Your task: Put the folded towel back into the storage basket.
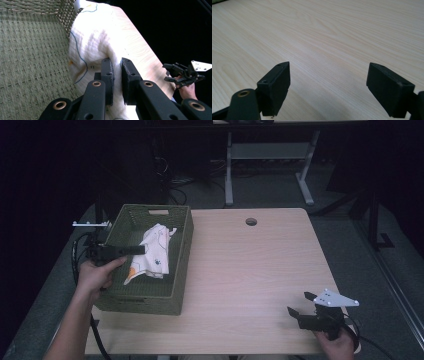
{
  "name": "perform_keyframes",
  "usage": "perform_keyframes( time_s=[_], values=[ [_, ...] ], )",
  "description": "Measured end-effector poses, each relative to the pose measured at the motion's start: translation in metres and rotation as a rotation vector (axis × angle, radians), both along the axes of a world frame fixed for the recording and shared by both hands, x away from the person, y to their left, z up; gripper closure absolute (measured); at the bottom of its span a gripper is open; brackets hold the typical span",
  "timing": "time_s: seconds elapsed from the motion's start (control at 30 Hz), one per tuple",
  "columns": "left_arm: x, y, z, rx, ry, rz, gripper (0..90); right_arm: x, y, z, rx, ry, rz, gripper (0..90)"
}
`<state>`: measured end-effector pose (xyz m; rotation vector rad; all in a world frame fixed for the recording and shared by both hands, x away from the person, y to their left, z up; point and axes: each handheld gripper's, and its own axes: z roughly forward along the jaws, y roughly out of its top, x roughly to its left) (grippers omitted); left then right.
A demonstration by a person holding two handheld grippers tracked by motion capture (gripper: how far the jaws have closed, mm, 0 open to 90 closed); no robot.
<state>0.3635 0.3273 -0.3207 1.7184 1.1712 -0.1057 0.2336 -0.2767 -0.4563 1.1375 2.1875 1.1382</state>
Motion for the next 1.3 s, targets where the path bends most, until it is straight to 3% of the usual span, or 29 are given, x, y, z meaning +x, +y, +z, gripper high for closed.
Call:
perform_keyframes(
  time_s=[0.5,0.87,1.0,1.1,1.17,1.23,1.3],
  values=[
    [0.013,0.010,-0.010,0.020,0.015,0.003,81.7,0.001,0.002,-0.001,-0.009,0.007,-0.001,18.9],
    [0.024,0.008,-0.016,0.122,0.028,-0.029,80.9,0.000,0.000,-0.002,-0.011,0.003,0.003,18.9],
    [0.028,0.009,-0.020,0.128,0.040,-0.019,81.0,0.000,0.000,-0.002,-0.006,0.003,0.001,18.9],
    [0.031,0.008,-0.021,0.140,0.024,-0.030,81.3,0.000,0.001,-0.002,-0.008,0.007,0.001,18.9],
    [0.034,0.008,-0.022,0.178,0.014,-0.036,81.3,0.000,0.001,-0.003,-0.012,0.009,0.005,18.9],
    [0.039,0.008,-0.024,0.218,0.009,-0.032,77.9,0.001,0.002,-0.003,-0.019,0.010,0.008,18.9],
    [0.041,0.009,-0.026,0.203,0.009,-0.023,71.9,0.000,0.003,-0.003,-0.018,0.010,0.007,18.9]
  ],
)
